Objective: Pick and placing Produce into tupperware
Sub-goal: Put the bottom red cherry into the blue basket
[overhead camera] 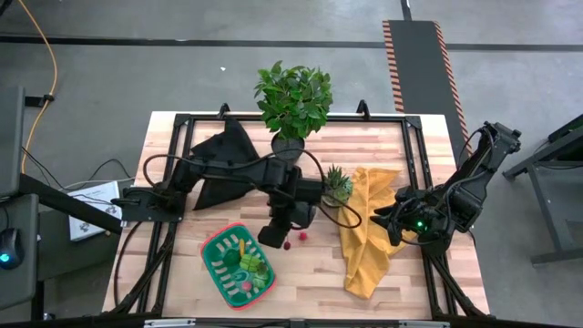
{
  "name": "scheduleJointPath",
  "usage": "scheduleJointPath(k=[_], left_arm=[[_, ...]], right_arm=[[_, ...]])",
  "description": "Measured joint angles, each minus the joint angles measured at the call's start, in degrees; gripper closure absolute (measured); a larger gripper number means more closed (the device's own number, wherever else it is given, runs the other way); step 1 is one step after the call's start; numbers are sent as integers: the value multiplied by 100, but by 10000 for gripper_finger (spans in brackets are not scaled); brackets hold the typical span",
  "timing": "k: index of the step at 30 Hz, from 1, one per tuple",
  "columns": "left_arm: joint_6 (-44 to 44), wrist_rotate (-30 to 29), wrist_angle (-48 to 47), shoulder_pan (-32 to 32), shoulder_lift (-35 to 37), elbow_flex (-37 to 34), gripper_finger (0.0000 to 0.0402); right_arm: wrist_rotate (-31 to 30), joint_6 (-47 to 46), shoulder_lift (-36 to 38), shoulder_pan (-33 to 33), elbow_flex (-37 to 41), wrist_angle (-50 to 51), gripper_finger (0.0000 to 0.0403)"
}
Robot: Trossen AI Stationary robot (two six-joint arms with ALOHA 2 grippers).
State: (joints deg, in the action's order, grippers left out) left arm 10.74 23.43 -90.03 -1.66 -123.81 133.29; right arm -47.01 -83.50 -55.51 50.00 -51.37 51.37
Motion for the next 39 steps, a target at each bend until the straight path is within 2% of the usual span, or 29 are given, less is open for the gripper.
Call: scheduleJointPath(k=[5, 9, 15, 22, 28, 34, 39], left_arm=[[-2, -39, 7, 15, 478, -353, 401], [-4, -168, 21, 19, 1105, -1182, 401], [-204, -298, 217, 15, 2317, -3120, 401], [-1186, 43, 1940, -45, 3814, -5649, 401], [-2156, -31, 2923, -389, 4713, -7081, 401], [-3259, -236, 4316, -1167, 5004, -7808, 401], [-3553, -1061, 5055, -1980, 4955, -7863, 401]], right_arm=[[3, -28, -2, 0, -2, -33, 261], [-1, -39, 0, -4, -4, -68, 261], [-126, -44, 0, -13, -4, -178, 261], [-384, -46, 0, -55, -4, -448, 261], [-383, 32, -4, -316, -4, -693, 261], [-373, 556, -4, -609, -4, -1144, 261], [-226, 909, -4, -811, -4, -1418, 261]])
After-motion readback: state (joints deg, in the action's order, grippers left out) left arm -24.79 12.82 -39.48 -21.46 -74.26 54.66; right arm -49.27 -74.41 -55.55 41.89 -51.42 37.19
